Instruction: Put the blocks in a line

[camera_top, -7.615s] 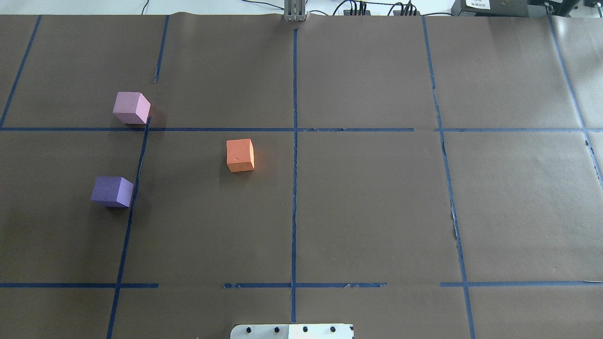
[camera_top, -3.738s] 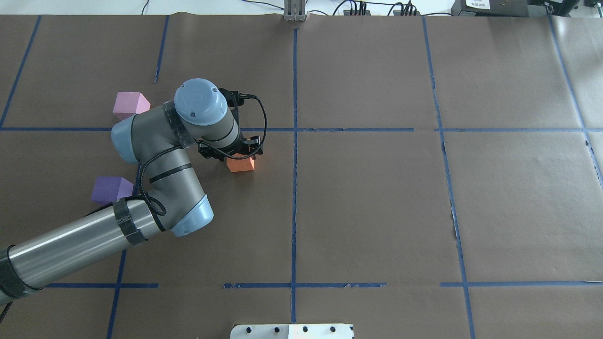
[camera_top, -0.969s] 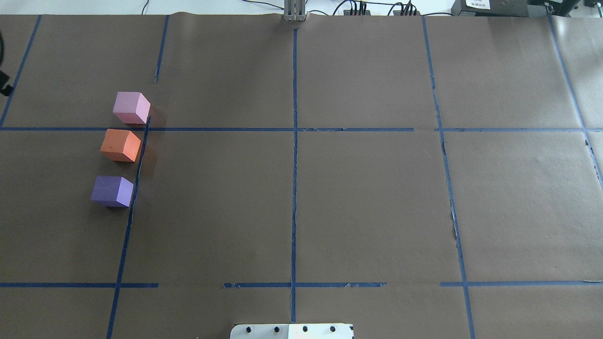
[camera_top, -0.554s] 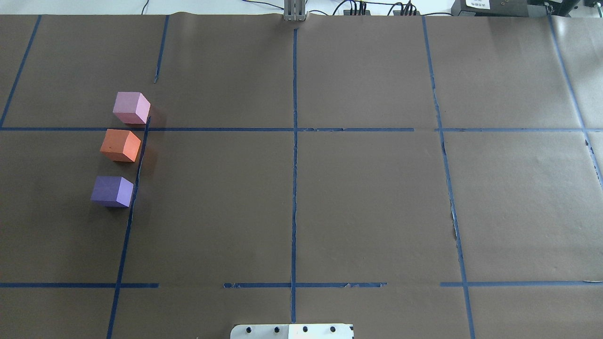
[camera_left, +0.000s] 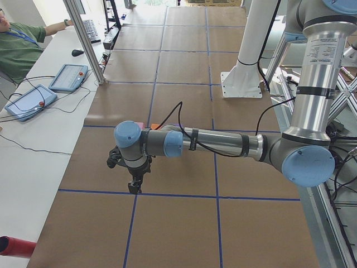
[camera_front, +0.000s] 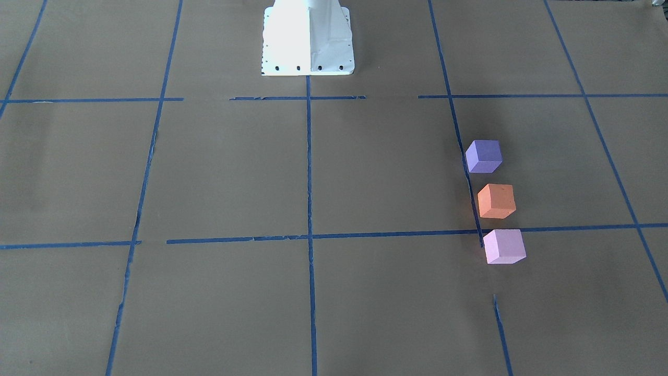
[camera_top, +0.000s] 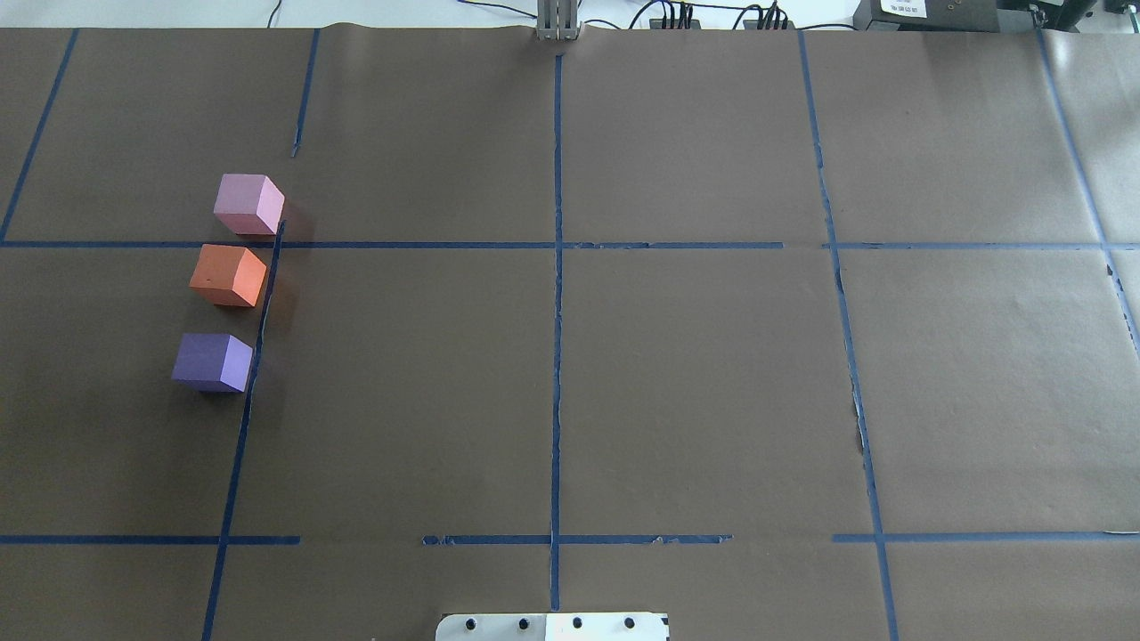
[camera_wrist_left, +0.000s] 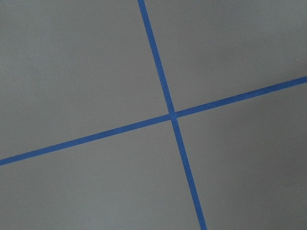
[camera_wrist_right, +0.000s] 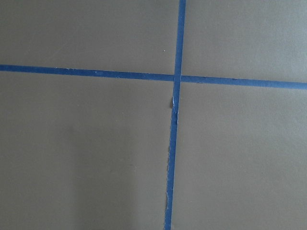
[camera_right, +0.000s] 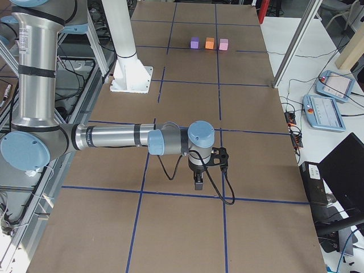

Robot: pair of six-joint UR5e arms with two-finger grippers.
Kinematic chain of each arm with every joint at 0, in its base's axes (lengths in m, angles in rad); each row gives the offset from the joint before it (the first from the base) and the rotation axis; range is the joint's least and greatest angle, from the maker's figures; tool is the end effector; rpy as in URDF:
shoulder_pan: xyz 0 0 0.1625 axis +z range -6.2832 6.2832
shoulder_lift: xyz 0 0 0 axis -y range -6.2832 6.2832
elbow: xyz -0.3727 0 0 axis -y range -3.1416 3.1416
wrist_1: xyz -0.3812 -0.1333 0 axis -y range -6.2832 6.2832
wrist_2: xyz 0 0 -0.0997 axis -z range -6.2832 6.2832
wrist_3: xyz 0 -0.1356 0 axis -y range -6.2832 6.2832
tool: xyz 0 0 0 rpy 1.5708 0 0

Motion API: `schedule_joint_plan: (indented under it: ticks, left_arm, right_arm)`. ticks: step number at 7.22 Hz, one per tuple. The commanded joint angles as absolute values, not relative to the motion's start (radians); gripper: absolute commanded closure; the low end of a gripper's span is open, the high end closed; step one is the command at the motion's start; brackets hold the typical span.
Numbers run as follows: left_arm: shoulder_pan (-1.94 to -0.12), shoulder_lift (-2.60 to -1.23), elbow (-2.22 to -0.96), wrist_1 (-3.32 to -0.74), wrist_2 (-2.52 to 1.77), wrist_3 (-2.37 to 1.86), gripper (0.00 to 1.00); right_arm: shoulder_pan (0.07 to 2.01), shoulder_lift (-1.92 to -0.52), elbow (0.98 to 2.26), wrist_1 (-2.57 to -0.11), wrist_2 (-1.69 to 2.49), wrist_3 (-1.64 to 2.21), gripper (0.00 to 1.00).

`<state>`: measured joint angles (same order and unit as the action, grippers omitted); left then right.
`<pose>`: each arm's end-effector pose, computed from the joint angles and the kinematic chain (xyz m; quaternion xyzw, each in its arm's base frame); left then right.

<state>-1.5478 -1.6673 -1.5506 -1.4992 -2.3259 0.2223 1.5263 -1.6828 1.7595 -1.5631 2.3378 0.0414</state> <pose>-0.0285 -0.5170 0.6027 0.0389 0.3666 0.1146 0.9225 0.0193 -0.4473 0.5925 0.0230 -0.3752 -0.0172 0.9265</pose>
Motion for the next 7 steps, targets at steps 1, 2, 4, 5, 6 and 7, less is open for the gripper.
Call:
schedule_joint_plan:
  ticks: [1, 2, 4, 5, 6, 7]
  left_arm:
    - [-1.554, -1.664, -1.519, -1.499, -2.385, 0.195, 0.00]
    - [-1.554, -1.664, -1.522, -1.499, -2.384, 0.177, 0.00]
    - [-1.555, -1.661, -1.519, -1.540, -2.373, 0.175, 0.00]
    - [-1.555, -1.651, -1.520, -1.542, -2.373, 0.175, 0.00]
    - [-1.555, -1.651, -1.519, -1.543, -2.373, 0.173, 0.00]
    - [-1.555, -1.651, -1.520, -1.543, -2.373, 0.175, 0.00]
  right_arm:
    - [1.526, -1.683, 1.759, -1.563, 2.338, 0.041, 0.00]
    - [1.526, -1.683, 1.761, -1.563, 2.338, 0.041, 0.00]
    - [1.526, -1.683, 1.759, -1.563, 2.338, 0.041, 0.00]
    - [1.526, -1.683, 1.759, -1.563, 2.338, 0.041, 0.00]
    - [1.526, -1.683, 1.759, -1.563, 2.338, 0.041, 0.00]
    - [1.526, -1.683, 1.759, -1.563, 2.338, 0.041, 0.00]
